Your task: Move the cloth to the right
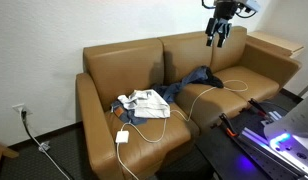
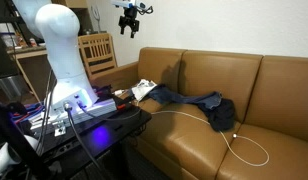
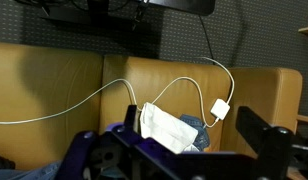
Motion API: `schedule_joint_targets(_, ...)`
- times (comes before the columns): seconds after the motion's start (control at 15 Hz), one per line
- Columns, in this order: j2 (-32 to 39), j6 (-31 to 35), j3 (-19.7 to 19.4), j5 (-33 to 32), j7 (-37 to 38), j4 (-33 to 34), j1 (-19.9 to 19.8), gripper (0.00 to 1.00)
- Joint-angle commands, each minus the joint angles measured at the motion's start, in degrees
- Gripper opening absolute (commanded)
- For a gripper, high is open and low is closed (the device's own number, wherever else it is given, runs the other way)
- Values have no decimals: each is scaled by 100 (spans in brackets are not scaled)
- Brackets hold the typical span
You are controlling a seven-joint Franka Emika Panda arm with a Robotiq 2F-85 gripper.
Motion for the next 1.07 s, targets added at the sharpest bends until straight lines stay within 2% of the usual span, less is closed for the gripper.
schedule_joint_targets(0.0, 2, -14, 116, 23, -21, 8, -123, 100)
schedule_joint_targets(0.13, 2, -14, 116, 23, -21, 8, -123, 100)
schedule_joint_targets(0.27, 582, 456, 133, 91, 78, 148, -135, 100)
schedule_joint_targets(0.33, 909, 688, 133, 253, -100, 203, -84, 100)
schedule_joint_targets(0.6, 2073, 2265, 483, 382, -28, 258, 47, 100)
schedule_joint_targets(0.87, 3524, 4195, 763, -271, 563, 573, 239, 100)
schedule_joint_targets(1.0, 3918, 4745, 708, -576, 934, 712, 330, 100)
